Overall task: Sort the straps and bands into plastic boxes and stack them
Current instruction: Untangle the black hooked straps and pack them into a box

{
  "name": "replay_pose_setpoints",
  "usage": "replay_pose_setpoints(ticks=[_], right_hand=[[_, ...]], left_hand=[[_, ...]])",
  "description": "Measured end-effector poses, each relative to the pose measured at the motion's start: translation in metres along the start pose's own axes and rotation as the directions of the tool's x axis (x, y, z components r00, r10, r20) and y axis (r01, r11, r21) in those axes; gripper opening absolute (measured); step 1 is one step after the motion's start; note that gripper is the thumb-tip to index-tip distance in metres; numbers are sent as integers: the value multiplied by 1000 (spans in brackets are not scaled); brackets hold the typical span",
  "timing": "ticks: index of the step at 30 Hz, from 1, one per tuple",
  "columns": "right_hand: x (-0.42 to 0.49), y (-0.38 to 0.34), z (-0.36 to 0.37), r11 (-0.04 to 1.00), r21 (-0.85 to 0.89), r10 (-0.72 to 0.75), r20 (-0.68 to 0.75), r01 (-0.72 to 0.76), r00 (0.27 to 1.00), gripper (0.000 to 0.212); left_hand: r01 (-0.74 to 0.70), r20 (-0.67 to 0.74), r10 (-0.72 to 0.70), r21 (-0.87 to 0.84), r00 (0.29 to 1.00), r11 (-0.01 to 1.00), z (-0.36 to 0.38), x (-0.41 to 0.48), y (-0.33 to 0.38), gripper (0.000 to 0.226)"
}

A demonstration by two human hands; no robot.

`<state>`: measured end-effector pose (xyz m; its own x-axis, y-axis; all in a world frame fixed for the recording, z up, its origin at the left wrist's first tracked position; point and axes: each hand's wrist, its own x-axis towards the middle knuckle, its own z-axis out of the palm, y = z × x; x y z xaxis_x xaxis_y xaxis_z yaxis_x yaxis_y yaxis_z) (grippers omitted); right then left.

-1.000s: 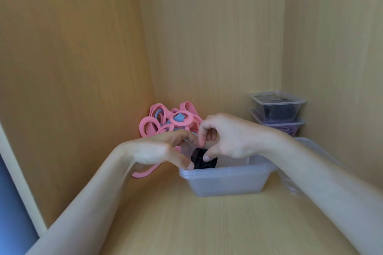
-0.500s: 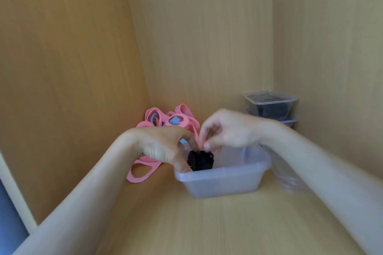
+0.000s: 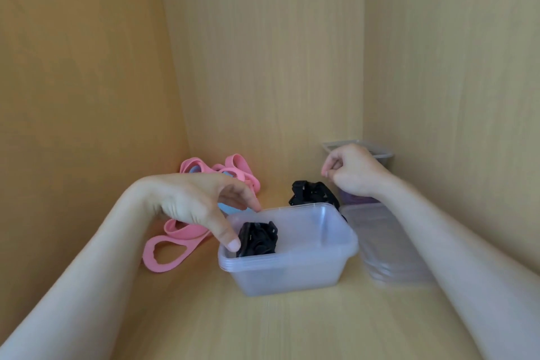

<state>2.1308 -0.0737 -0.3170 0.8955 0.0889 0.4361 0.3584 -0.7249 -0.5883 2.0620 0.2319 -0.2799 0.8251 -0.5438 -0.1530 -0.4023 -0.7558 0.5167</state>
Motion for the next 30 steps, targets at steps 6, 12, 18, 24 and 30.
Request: replay_pose_setpoints(ticks=[6,12,18,24,30], right_hand=[[-4,1,-3,994,-80,80,110,-72,991,30],[-14,-3,2,973,-224,133,341,-57,931,17],[-19,-18,-8,925,-379,227,573,9,787,20],[-27,-26,-1,865,-497,276,585,69,763,18],[-30,-29,6,892,-450,223,513,38,829,21]], left_hand=[[-121,-217,76,-201,973,972,-3,11,11,45],[-71,-189,44,-136,981,988,16,49,24,23],[-101,-147,74,-181,986,978,27,49,-1,22],[-114,-129,80,-289,988,951,32,42,-8,21],[-125,-252,38,-340,967,932,33,41,-5,34]])
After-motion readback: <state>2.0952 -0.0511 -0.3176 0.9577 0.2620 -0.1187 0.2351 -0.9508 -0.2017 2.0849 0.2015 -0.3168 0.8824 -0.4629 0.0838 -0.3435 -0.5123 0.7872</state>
